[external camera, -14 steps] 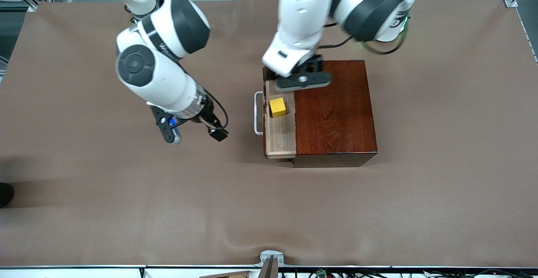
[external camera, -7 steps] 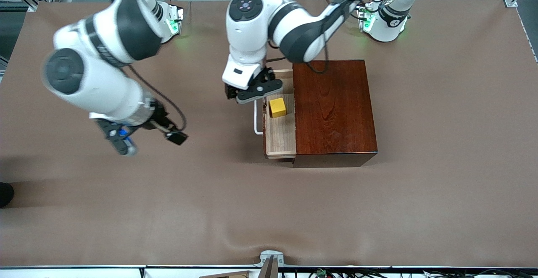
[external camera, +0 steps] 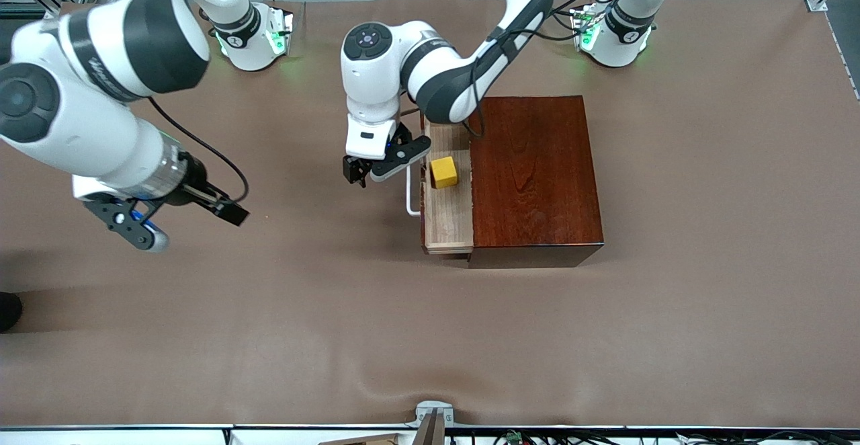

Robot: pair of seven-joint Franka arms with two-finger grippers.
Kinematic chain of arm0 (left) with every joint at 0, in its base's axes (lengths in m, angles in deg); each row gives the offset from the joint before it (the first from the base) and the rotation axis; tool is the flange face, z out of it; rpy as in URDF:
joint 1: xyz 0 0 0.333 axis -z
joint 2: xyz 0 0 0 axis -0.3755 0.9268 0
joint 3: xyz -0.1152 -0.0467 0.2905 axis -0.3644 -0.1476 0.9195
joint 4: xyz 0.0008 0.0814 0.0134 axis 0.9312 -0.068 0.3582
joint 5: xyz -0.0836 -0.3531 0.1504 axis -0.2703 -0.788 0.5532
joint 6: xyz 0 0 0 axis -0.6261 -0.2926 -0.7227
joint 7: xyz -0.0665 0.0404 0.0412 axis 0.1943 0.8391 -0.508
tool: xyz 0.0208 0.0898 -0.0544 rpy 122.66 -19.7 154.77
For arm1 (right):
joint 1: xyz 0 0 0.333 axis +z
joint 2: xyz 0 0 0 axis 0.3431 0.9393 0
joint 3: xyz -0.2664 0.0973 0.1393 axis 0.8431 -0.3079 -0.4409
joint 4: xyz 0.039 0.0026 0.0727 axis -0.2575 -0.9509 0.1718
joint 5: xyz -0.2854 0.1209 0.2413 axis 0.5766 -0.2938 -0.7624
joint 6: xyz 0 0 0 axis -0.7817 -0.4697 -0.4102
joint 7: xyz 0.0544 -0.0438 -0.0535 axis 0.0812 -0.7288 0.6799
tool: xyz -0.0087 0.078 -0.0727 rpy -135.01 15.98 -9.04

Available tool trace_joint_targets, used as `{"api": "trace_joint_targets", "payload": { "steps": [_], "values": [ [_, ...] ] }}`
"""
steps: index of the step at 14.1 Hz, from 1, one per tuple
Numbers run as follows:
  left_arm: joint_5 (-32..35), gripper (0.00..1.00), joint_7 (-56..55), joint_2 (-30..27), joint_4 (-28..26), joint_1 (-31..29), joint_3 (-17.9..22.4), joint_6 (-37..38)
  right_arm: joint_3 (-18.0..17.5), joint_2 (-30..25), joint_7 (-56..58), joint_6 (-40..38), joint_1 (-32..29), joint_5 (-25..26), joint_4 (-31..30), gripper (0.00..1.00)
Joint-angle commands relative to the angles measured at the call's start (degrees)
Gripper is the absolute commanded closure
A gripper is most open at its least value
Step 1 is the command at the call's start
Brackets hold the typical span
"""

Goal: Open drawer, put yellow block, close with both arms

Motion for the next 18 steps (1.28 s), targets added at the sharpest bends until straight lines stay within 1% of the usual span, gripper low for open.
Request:
{"api": "trace_joint_targets", "payload": {
  "steps": [1, 5, 8, 10, 14, 18],
  "values": [
    [1.0, 0.0, -8.7, 3.3, 3.6, 0.9, 1.4, -1.9, -1.3, -3.2, 9.6, -2.6, -5.0, 0.8, -0.5, 0.0],
    [1.1, 0.0, -13.9, 5.5, 2.9, 0.8, 1.4, -1.0, -1.2, -6.1, 16.5, -3.4, -7.8, 1.1, -1.2, 0.0],
    [0.7, 0.0, -14.8, 6.0, 2.3, 0.8, 1.4, -0.7, -1.2, -9.8, 20.2, -4.2, -8.3, 3.6, -3.9, 0.0],
    [0.7, 0.0, -14.8, 5.8, 2.3, 0.4, 1.4, 1.4, -1.2, -12.4, 24.8, -4.1, -9.7, 4.0, -6.1, 0.0],
    [0.6, 0.0, -14.8, 5.4, 2.3, -0.7, 1.3, 5.1, -1.3, -15.3, 37.8, -4.0, -15.5, 3.3, -9.1, 0.0],
    [0.6, 0.0, -14.3, 5.0, 2.4, -2.1, 1.3, 9.7, -1.3, -16.9, 44.1, -4.2, -18.2, 3.2, -10.6, 0.0]
  ]
}}
